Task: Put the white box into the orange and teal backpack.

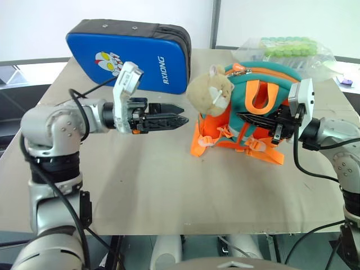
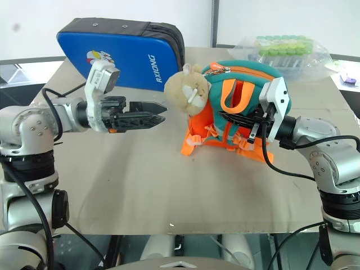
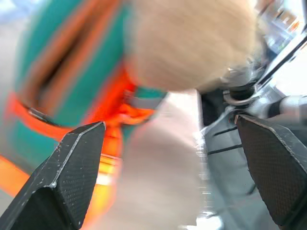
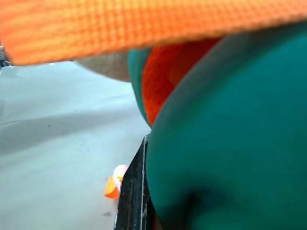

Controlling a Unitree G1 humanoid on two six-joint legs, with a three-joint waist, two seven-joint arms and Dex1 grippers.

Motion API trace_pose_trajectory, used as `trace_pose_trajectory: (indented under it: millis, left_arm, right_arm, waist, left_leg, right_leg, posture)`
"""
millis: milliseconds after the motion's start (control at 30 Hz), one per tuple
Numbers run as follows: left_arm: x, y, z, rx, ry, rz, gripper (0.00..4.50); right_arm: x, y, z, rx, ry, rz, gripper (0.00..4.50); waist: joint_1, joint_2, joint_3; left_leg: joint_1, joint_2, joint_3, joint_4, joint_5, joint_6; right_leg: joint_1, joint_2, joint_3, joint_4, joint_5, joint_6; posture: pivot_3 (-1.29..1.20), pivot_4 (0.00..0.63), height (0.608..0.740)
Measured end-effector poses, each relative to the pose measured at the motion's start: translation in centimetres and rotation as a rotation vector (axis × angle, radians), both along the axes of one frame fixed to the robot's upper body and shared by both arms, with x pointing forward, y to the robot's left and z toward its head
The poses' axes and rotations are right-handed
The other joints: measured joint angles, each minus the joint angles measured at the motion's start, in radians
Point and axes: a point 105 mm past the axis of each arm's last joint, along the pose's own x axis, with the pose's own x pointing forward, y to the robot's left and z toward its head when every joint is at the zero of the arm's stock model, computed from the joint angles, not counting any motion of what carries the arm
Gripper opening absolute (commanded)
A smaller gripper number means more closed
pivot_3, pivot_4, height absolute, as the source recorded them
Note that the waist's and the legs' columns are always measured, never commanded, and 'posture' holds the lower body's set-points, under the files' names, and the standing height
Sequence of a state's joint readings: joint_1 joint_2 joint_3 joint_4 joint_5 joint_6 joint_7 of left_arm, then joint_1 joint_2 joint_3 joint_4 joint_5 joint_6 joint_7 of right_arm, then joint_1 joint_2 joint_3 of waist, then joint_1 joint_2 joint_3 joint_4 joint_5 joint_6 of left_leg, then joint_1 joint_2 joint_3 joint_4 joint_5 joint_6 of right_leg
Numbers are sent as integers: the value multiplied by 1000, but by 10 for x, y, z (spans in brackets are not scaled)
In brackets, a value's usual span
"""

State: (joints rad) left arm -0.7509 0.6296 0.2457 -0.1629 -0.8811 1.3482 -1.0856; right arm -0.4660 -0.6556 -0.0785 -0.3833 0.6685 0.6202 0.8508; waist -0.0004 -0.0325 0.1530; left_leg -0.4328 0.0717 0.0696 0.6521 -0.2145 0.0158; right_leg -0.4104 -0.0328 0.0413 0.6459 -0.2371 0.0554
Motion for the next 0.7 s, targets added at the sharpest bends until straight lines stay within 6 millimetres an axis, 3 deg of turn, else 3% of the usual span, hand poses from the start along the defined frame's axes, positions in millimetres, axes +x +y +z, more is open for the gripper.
trace_pose_trajectory:
  millis: [100,200,467,533,567,633,700]
  left_arm:
    - [0,-21,-1,-55,35,-20,4459]
    - [14,-36,9,-137,78,33,4459]
    - [25,-37,6,-244,244,111,4459]
    - [31,-42,7,-281,276,134,3903]
    - [33,-43,6,-283,282,140,3330]
    - [34,-47,5,-282,292,143,2903]
    - [33,-49,6,-294,295,139,2154]
  right_arm:
    - [-2,3,0,-6,1,14,0]
    - [-4,4,-1,-20,1,21,0]
    - [-8,-5,-13,-53,32,-8,0]
    - [-7,-7,-13,-50,33,-19,0]
    - [-7,-7,-13,-50,33,-19,0]
    - [-7,-8,-13,-49,33,-24,0]
    - [-7,-9,-14,-46,34,-35,0]
  waist:
    - [9,0,0]
    - [11,0,0]
    - [-6,0,0]
    - [-3,0,0]
    - [-2,0,0]
    - [-3,0,0]
    - [-4,0,0]
  left_leg:
    - [1,0,0,1,0,0]
    - [1,0,-1,1,0,0]
    - [0,0,-2,-2,0,0]
    - [0,0,-2,-1,0,0]
    - [0,0,-2,-1,0,0]
    - [0,-1,-2,-1,0,0]
    - [1,-1,-2,-1,0,0]
  right_leg:
    - [1,1,0,0,1,1]
    - [1,3,1,1,1,1]
    - [0,3,1,-1,1,1]
    - [0,3,0,0,1,1]
    - [1,2,0,-1,1,1]
    - [1,2,0,-1,1,1]
    - [1,2,1,-1,1,1]
  posture:
    - [0,150,740]
    - [0,150,740]
    - [0,150,740]
    - [0,150,740]
    - [0,150,740]
    - [0,150,740]
    - [0,150,740]
